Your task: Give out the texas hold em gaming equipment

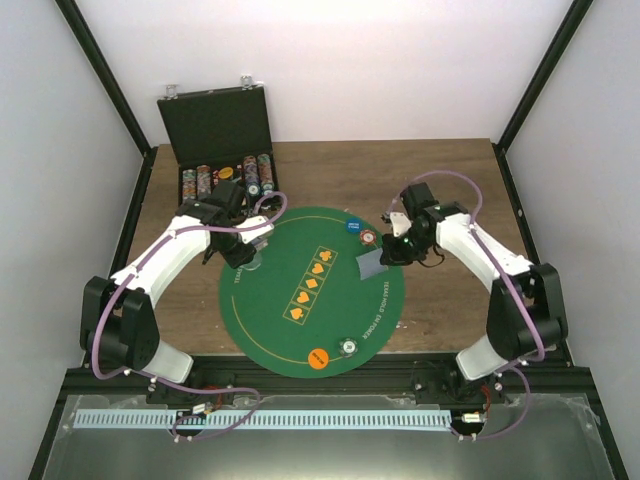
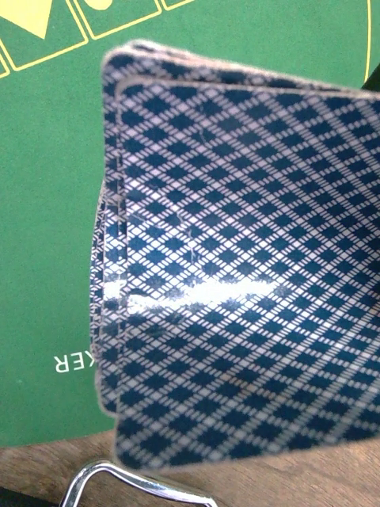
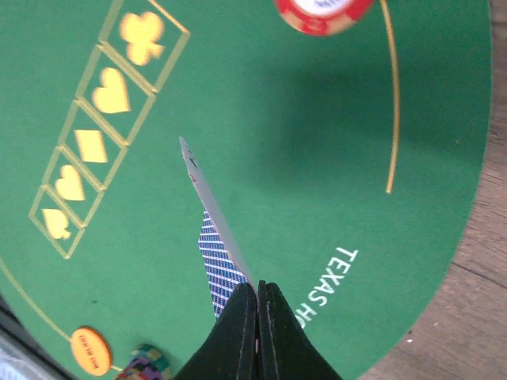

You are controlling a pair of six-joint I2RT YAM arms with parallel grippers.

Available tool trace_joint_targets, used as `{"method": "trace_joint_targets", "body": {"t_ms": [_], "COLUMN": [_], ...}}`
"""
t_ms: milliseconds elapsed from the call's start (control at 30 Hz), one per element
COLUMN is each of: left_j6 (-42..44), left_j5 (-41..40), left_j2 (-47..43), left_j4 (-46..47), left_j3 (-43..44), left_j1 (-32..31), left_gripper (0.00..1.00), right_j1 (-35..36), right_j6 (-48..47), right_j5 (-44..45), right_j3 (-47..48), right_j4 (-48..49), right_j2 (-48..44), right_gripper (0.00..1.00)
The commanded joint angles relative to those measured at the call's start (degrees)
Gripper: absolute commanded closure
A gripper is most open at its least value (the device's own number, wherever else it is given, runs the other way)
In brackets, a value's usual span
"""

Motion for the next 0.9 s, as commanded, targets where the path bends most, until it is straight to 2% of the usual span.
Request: {"method": "trace_joint_targets", "body": {"t_ms": [0, 133, 567, 733, 867], "left_j6": [0.14, 0.05, 0.04, 0.05, 0.09], "left_j5": [0.25, 0.25, 0.37, 0.21, -0.09], "left_j2": [0.4, 0.46, 1.1, 0.84, 0.84], "left_j4": [1.01, 1.19, 0.98, 0.75, 0.75], "left_j3": [-0.82, -0.84, -0.33, -0.36, -0.4], "left_j1": [0.28, 0.33, 0.33, 0.33, 0.33], "left_gripper": [0.62, 0.61, 0.61, 0.61, 0.61], "right_j1": [-0.9, -0.85, 0.59, 1.38, 6.09], "right_j6": [-2.23, -3.2, -3.1, -3.58, -3.52], "right_j5": [2.93, 2.78, 15.66, 14.45, 11.89], "right_j3": [-1.3, -0.05, 5.89, 7.23, 7.06], "right_j4": [2.08, 2.06, 1.0, 0.51, -3.44], "right_j2": [4.76, 7.42, 17.5, 18.05, 15.68], "right_gripper": [0.99, 0.99, 0.99, 0.99, 0.99]}}
